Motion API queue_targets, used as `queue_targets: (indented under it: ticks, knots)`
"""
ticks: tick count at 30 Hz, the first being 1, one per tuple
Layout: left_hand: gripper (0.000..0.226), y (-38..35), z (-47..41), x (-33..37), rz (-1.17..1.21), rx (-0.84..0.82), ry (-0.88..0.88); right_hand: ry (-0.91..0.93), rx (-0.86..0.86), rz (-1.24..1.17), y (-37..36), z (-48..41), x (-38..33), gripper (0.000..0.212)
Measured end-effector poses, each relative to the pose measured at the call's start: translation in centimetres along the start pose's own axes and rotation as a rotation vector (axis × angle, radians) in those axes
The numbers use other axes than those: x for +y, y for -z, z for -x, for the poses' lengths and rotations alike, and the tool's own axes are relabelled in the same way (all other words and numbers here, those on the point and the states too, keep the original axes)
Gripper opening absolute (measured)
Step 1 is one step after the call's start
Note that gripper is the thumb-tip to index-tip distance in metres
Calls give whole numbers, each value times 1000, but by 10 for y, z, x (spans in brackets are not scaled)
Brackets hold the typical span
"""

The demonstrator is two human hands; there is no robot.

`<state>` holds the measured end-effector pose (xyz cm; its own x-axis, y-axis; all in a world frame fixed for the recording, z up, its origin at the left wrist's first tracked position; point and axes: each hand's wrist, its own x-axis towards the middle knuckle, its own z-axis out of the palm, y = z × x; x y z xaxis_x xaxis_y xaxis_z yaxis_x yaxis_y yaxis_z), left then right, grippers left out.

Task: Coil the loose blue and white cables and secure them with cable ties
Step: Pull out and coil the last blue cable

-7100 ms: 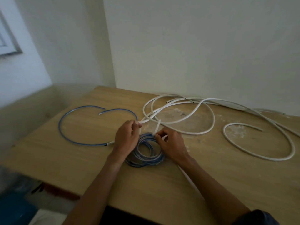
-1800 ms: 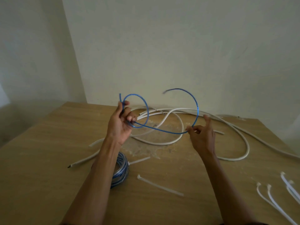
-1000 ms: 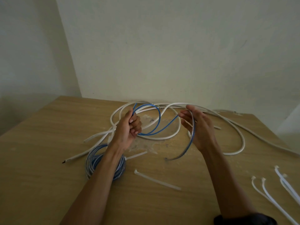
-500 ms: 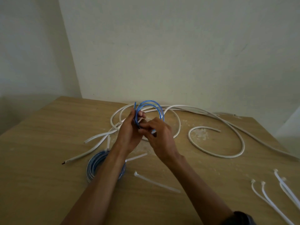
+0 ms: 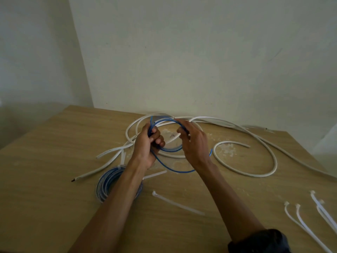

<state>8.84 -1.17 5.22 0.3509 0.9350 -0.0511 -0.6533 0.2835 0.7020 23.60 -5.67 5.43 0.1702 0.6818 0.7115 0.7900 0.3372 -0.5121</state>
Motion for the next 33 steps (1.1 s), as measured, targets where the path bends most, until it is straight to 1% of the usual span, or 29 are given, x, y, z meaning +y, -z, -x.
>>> queue_targets:
  ticks: [3,8,13,15,18,20,21,22,23,24,25,26,27,28,29,30,31,32,33]
  knots:
    - [38,3,1,2,-102,14,-22,11,-41,71,4,0,3,35]
    - [48,2,0,0,-156,26,-7,20,-65,44,4,6,3,28]
    - [52,6,1,3,-210,-85,44,75,-65,91,8,2,10,39]
    - [51,3,3,4,-253,-87,40,93,-59,97,8,1,16,39]
    - [48,1,4,4,-285,-85,33,101,-44,147,6,0,24,33]
    - [49,0,3,4,-243,-54,10,71,20,162,6,5,18,27]
    - [50,-1,1,5,-174,-18,-10,46,63,148,8,10,11,25]
    - [50,-1,-1,7,-83,24,-38,33,66,112,11,17,4,26]
    - [51,-1,-2,8,7,65,-71,28,-1,66,14,26,-3,37]
    - [52,0,-4,9,86,100,-106,11,-143,32,18,34,-12,53]
    - [53,2,-4,10,145,126,-135,-25,-310,22,20,42,-20,68]
    - [54,3,-5,10,178,143,-156,-70,-435,34,17,48,-21,78]
    - [54,4,-4,9,194,151,-172,-102,-499,80,14,52,-22,83]
    - [54,4,-4,7,201,155,-187,-119,-514,143,11,53,-19,85]
    - [54,5,-4,6,208,159,-200,-137,-494,183,7,53,-17,83]
    - [54,5,-4,6,216,160,-210,-186,-462,157,4,53,-16,77]
    - [54,5,-4,6,226,154,-218,-288,-429,46,2,51,-15,67]
    - [55,5,-4,6,232,141,-223,-438,-396,-147,1,48,-13,55]
    - [54,4,-4,6,227,127,-222,-610,-375,-402,2,44,-12,44]
